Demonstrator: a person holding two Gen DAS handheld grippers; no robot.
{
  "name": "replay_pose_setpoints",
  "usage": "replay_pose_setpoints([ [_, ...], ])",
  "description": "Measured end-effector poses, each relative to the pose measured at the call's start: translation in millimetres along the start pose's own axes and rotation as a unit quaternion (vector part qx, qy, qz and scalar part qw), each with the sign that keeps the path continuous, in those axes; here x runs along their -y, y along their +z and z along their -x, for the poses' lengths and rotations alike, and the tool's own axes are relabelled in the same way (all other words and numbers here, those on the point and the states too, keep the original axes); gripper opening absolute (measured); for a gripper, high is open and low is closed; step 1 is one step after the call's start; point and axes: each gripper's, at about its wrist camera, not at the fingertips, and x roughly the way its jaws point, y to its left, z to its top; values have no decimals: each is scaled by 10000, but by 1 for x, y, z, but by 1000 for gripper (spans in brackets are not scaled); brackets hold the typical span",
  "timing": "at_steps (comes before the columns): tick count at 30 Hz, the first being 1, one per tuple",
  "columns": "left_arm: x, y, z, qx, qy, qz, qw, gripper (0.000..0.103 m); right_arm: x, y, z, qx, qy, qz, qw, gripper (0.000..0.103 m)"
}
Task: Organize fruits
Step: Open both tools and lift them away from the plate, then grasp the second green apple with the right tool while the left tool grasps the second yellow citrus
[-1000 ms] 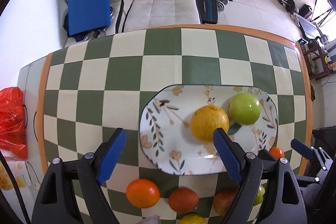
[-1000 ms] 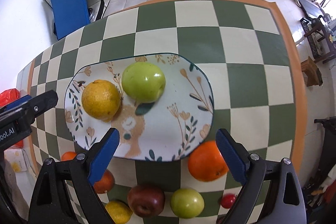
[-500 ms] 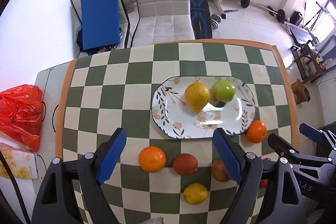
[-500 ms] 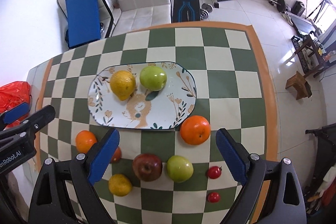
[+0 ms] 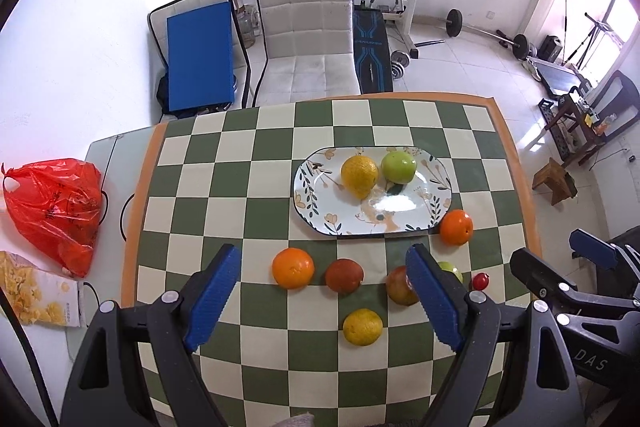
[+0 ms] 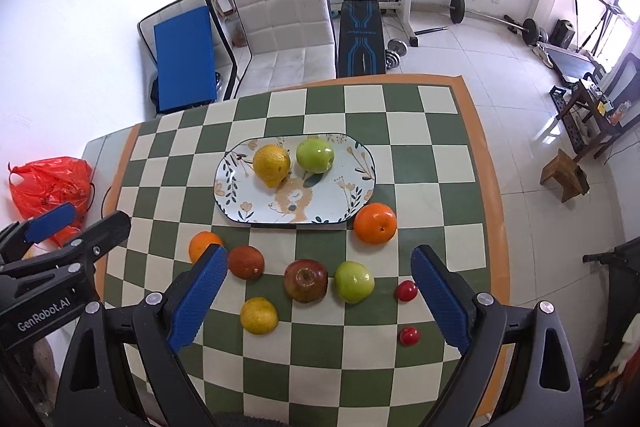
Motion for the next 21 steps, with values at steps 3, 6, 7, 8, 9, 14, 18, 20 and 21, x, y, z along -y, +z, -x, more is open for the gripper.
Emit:
replay_pose_setpoints([
  [3, 0, -4, 6, 18, -42, 21, 10000, 84, -1, -4, 10, 63, 69, -52, 9999, 95],
  [6, 0, -7, 2, -18, -8, 24, 10000, 84, 0, -8, 11, 49, 190, -154, 9997, 95],
  [7, 0, -8, -3, -66, 41, 33, 10000, 89, 3, -10, 7, 8, 237, -226, 9995, 95],
  [8, -1, -10, -9, -141, 70, 52, 9999, 101, 6, -10, 2, -41, 255, -266, 9993, 95],
  [9, -2, -11, -15, -184, 81, 70, 9998, 103, 11, -12, -7, -130, 269, -340, 9990, 95],
  [14, -3, -26, -58, -612, 263, 118, 9977, 103, 37, -19, -65, -666, 304, -698, 9949, 95],
  [18, -2, -47, -106, -1248, 195, 232, 9917, 103, 61, -33, -134, -1261, 285, -981, 9867, 95],
  [20, 3, -60, -132, -1574, 170, 234, 9871, 103, 72, -40, -161, -1506, 297, -1172, 9812, 95],
  [21, 6, -66, -145, -1724, 179, 201, 9847, 103, 77, -44, -176, -1633, 313, -1288, 9776, 94],
])
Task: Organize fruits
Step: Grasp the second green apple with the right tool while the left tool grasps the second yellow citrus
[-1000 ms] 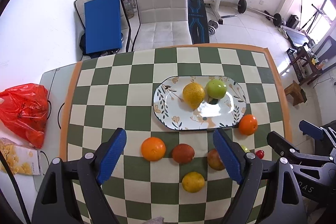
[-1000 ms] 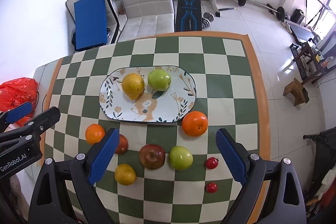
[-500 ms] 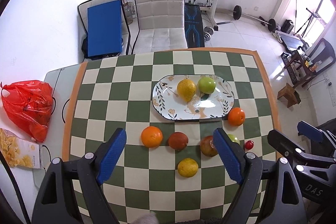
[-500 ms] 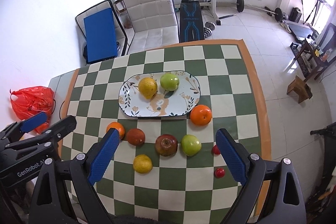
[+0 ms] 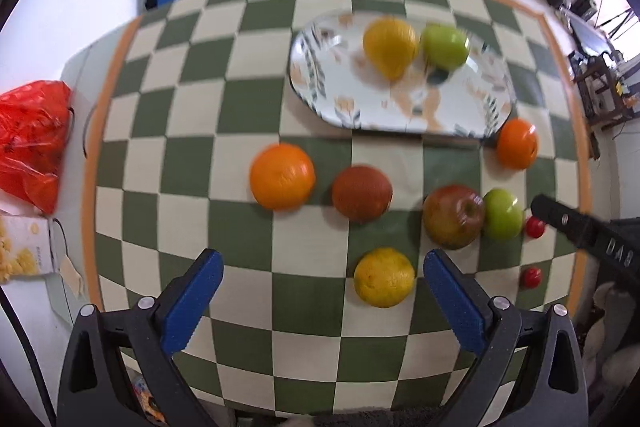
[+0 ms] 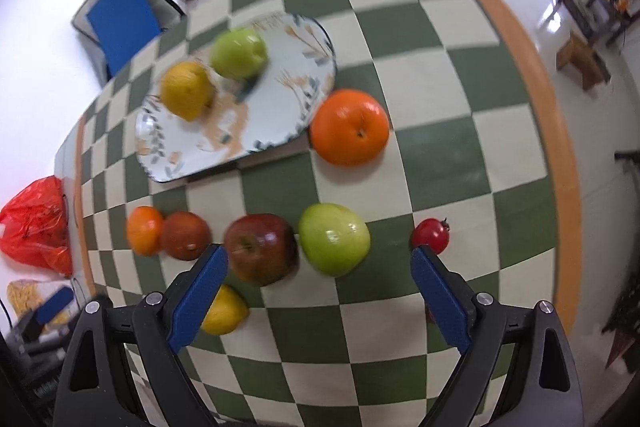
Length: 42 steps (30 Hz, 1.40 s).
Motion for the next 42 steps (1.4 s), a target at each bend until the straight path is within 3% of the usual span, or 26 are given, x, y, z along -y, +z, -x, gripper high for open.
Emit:
replay_pose_setpoints([
  [8, 30, -13, -67, -832, -243, -316, 9957, 103, 24, 12, -68, -541, 129, -577, 9968, 79],
  [12, 43, -18, -82, -1019, -376, -467, 9930, 102, 27, 9, -83, -739, 488, -679, 9938, 61],
  [16, 56, -21, -91, -1052, -470, -675, 9910, 99, 27, -3, -76, -742, 152, -439, 9962, 62],
  [19, 65, -26, -98, -1110, -434, -882, 9889, 84, 36, -18, -73, -850, 173, -440, 9953, 62],
  [22, 70, -34, -106, -1170, -279, -1059, 9871, 58, 42, -35, -73, -915, 187, -418, 9948, 62],
  [23, 70, -36, -107, -1143, -236, -1083, 9873, 55, 42, -39, -72, -934, 185, -416, 9946, 62],
  [30, 43, -58, -101, -1089, -296, -704, 9911, 55, 32, -63, -82, -1073, 287, -177, 9937, 62],
  [35, 28, -69, -111, -1210, -378, -364, 9913, 55, 20, -68, -82, -975, 109, 141, 9951, 62],
  [42, 35, -69, -111, -1162, -360, -420, 9917, 55, 14, -66, -84, -1087, 51, 362, 9934, 62],
])
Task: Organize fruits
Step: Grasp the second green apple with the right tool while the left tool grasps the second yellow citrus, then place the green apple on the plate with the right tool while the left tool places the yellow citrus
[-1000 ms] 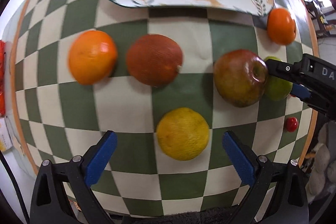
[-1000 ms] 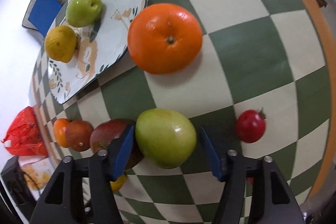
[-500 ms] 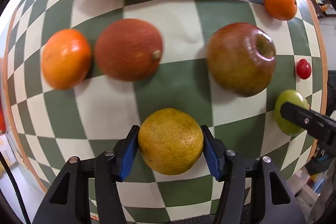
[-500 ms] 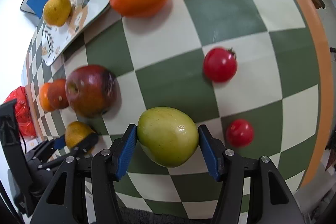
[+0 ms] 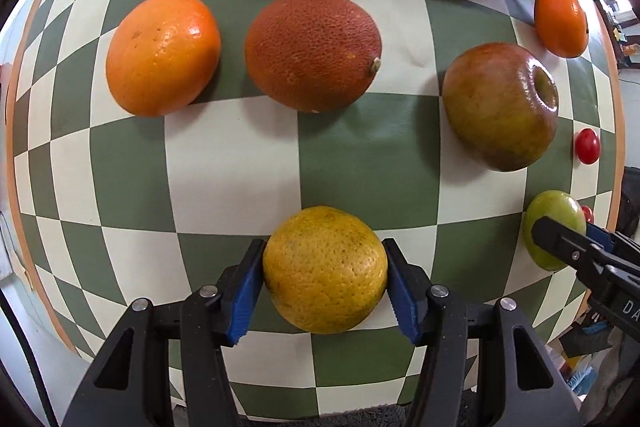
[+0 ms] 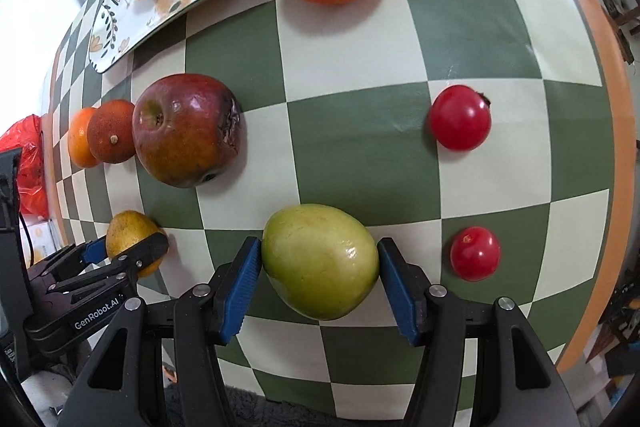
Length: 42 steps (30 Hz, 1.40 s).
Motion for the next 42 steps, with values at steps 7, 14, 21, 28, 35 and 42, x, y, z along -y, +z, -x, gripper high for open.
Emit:
replay_pose_setpoints([
  [7, -10, 16, 37, 179, -271, -24, 9995, 54, -4, -1, -3, -106, 250, -135, 9995, 61],
  [14, -22, 46, 134, 940, -833, 61, 9921, 54, -27, 25, 73, 698, 911, -163, 9933, 61],
  [21, -68, 167, 160, 1163, -693, 552, 9893, 55, -56, 122, 99, 1252, 633, 81, 9901, 61],
  [28, -93, 255, 106, 503, -583, 803, 9938, 55, -73, 179, 48, 914, 175, 174, 9955, 61],
  [35, -85, 283, 85, 265, -448, 673, 9964, 55, -70, 195, 29, 808, 92, 188, 9965, 62],
  [42, -82, 283, 74, 219, -433, 778, 9958, 63, -66, 196, 32, 718, 189, 221, 9970, 77],
])
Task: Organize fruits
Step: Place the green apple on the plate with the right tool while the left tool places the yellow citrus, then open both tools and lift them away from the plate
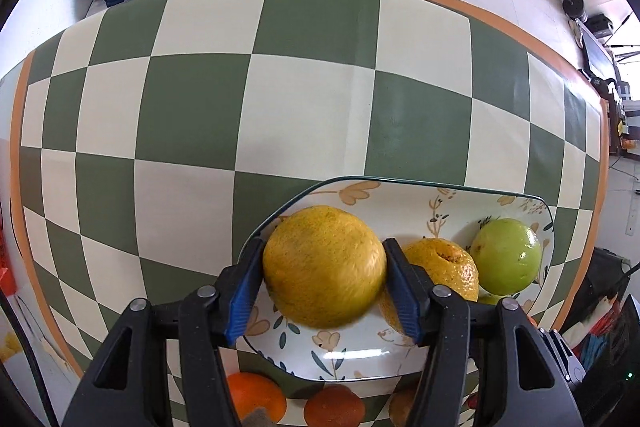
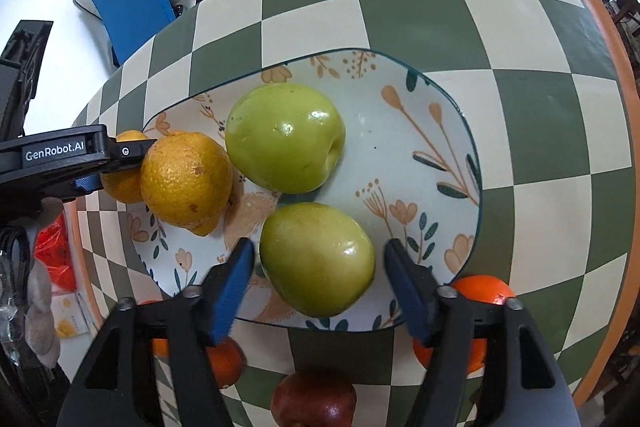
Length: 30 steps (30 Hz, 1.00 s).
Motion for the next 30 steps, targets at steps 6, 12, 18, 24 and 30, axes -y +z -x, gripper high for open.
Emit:
replay_pose_setpoints([
  [6, -3, -7, 22, 357, 115, -32, 9993, 91, -1, -5, 17, 77, -146, 101, 9998, 90],
  [12, 1, -45, 58, 1006, 520, -161, 9934, 91, -11, -20, 43, 399, -679, 391, 9961, 95],
  [18, -3, -94, 88, 1462, 604, -154, 9873, 91, -19, -42, 75, 746, -882, 492, 9921, 95],
  [24, 4, -147, 119, 1870, 677, -341, 9794, 91, -32, -74, 112, 1093, -986, 693, 9867, 95],
  [30, 5, -187, 146, 2177, 622, -410, 9732, 91, -42, -102, 147, 1419, -975, 791, 9819, 95],
])
